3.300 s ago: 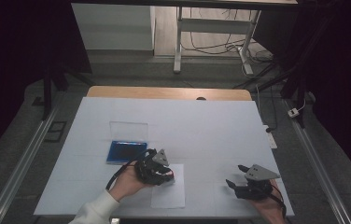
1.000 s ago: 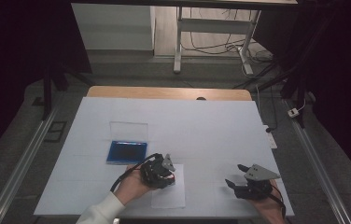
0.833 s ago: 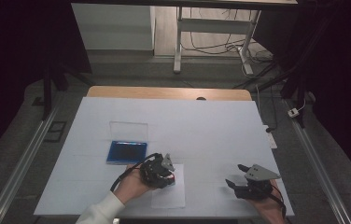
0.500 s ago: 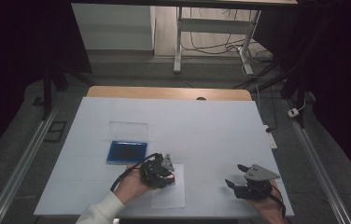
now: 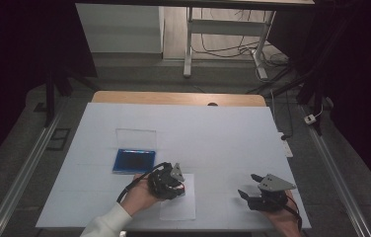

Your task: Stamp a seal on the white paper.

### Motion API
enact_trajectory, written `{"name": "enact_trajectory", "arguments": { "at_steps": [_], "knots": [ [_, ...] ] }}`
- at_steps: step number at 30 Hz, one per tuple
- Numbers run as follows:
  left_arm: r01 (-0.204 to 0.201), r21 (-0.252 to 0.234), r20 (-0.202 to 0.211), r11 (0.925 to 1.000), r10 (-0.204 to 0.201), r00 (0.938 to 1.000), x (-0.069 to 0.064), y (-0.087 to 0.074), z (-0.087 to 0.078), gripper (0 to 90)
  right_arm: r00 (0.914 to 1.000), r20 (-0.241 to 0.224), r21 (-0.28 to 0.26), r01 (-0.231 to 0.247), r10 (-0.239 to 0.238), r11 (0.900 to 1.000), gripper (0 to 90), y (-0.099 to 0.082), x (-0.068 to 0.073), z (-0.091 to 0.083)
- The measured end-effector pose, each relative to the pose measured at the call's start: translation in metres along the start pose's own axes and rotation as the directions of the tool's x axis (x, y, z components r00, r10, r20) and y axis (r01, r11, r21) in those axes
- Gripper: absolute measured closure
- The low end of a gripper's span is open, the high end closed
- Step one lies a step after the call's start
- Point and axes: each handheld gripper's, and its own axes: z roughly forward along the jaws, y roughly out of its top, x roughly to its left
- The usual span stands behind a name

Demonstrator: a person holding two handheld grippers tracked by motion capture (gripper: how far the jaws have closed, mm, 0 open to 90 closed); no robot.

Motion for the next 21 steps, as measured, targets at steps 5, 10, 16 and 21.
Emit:
{"name": "enact_trajectory", "arguments": {
  "at_steps": [5,10,16,21],
  "knots": [
    [0.001,-0.004,-0.003,1.0,-0.001,1.0,-0.001,-0.001,0.0,70.8,1.0,-0.001,-0.004,0.0,0.0,1.0,25.9,0.0,-0.001,0.0],
    [0.013,-0.035,0.013,0.9993,-0.013,0.9998,0.002,-0.002,-0.004,70.5,1.0,0.001,-0.007,0.0,0.0,1.0,25.9,0.0,-0.002,-0.002],
    [0.039,-0.078,0.007,0.9962,-0.039,0.9992,0.005,-0.007,-0.01,69.9,0.9999,0.006,-0.02,-0.011,0.011,0.9997,25.9,0.0,-0.004,-0.004],
    [0.071,-0.158,0.027,0.9849,-0.068,0.9973,0.009,-0.008,-0.025,69.9,0.9999,0.006,-0.015,-0.013,0.013,0.9998,25.9,-0.001,-0.004,-0.004]
  ]
}}
